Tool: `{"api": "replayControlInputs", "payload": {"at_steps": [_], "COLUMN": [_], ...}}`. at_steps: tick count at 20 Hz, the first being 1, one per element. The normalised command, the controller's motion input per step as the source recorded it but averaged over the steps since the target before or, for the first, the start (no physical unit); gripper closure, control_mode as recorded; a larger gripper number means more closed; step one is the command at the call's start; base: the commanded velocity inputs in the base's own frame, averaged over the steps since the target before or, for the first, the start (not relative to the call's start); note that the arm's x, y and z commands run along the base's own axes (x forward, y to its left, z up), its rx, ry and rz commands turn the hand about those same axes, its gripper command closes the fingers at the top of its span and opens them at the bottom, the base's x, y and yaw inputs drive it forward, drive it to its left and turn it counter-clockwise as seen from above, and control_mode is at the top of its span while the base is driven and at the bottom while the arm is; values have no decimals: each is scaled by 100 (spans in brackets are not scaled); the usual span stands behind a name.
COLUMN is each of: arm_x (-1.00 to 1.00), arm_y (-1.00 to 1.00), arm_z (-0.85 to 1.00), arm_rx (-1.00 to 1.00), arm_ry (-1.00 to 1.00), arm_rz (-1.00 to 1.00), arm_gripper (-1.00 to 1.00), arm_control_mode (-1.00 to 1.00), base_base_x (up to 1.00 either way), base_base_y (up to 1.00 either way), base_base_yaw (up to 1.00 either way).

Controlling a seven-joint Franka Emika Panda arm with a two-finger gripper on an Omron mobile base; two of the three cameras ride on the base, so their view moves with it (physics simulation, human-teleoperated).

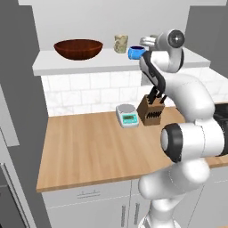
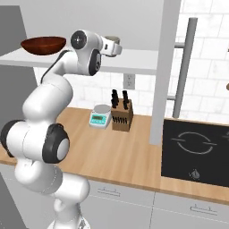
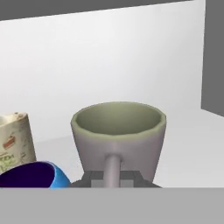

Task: Gather all objects into one cabinet and sort the glasses and bowls to opposite sides.

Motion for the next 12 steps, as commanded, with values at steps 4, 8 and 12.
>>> {"api": "replayControlInputs", "payload": {"at_steps": [4,8,12], "arm_x": [66,62,56], "arm_y": [0,0,0], "arm_z": [-17,-16,-14], "arm_rx": [0,0,0], "arm_ry": [0,0,0], "arm_rz": [3,7,7], "arm_gripper": [100,100,100], "arm_control_mode": [-100,-100,-100], "base_base_x": [0,0,0], "base_base_y": [0,0,0], "base_base_yaw": [0,0,0]}}
